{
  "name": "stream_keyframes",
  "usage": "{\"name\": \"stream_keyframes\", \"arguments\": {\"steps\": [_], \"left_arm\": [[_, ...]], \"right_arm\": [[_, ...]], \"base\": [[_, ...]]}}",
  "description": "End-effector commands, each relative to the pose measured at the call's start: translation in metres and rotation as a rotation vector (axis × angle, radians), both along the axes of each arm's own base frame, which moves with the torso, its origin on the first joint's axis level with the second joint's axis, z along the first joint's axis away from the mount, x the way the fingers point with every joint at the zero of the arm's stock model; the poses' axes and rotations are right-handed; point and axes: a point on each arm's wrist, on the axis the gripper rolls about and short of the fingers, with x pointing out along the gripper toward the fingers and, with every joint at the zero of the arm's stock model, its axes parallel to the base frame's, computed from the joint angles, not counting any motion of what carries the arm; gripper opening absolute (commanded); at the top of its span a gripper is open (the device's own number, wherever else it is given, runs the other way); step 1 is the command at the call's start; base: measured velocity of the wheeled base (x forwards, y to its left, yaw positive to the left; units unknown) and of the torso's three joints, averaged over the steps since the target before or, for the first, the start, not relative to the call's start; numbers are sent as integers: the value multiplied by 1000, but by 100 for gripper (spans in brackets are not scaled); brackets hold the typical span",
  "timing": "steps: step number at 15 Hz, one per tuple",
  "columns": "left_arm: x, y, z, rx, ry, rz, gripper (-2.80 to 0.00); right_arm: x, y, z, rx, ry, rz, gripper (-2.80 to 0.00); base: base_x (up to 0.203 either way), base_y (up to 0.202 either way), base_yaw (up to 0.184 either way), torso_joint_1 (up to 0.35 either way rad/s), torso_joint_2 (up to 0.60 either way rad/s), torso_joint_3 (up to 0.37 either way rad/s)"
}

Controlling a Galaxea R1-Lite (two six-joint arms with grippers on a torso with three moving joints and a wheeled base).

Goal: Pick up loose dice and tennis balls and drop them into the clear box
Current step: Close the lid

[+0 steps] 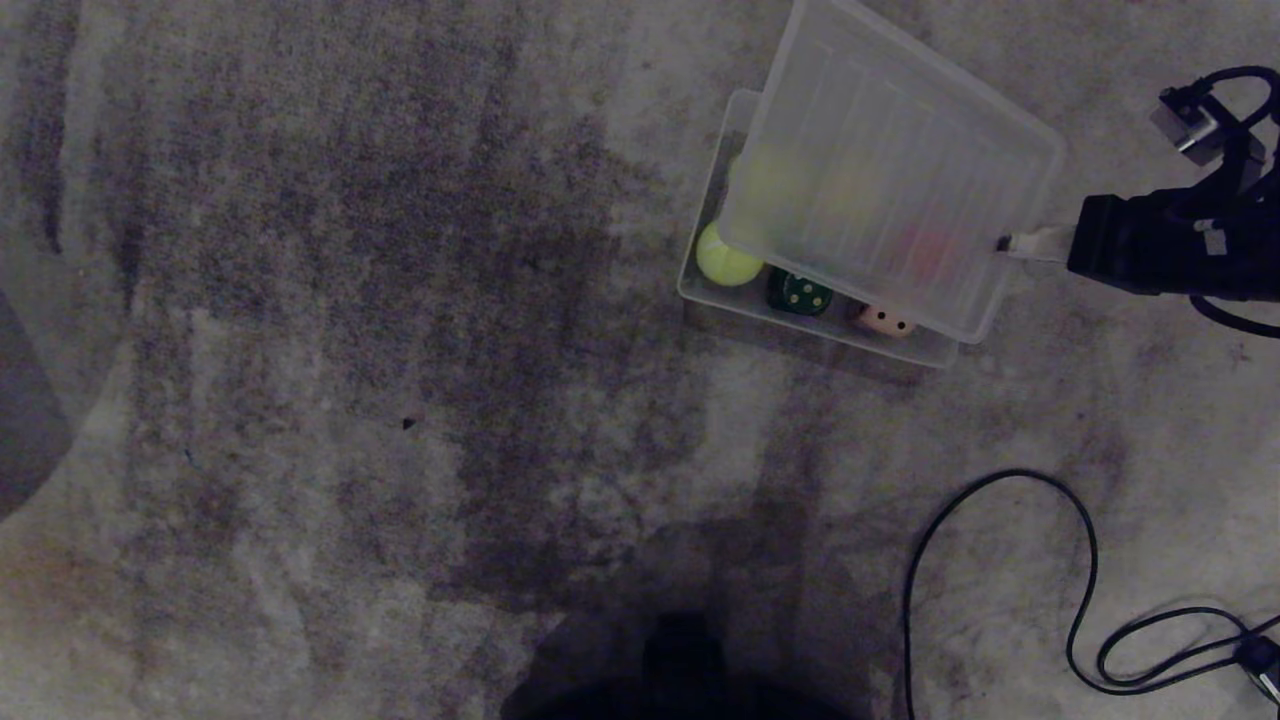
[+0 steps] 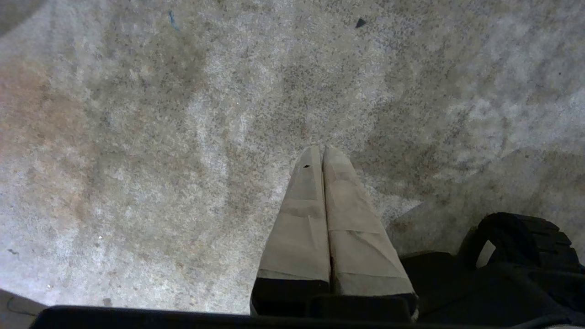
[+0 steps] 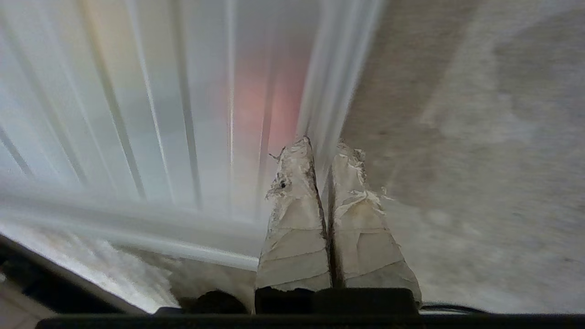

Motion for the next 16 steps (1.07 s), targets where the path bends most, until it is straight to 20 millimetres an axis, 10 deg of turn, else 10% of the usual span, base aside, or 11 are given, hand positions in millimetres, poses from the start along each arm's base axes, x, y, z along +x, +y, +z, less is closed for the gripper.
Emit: {"name": "stream_keyframes", "arguments": {"steps": [1, 13, 14, 16], "left_arm": [[0, 0, 0, -1, 1, 1, -280], [0, 0, 0, -1, 1, 0, -280], [0, 0, 0, -1, 1, 1, -280], [0, 0, 0, -1, 1, 1, -280]], "right_arm": [[4, 11, -8, 0, 41, 41, -280], [-23, 16, 2, -9, 87, 61, -280], [-25, 16, 3, -10, 87, 58, 0], [-31, 15, 7, -10, 75, 57, 0]], "base": [[0, 0, 0, 0, 0, 0], [0, 0, 0, 0, 0, 0], [0, 0, 0, 0, 0, 0], [0, 0, 0, 0, 0, 0]]}}
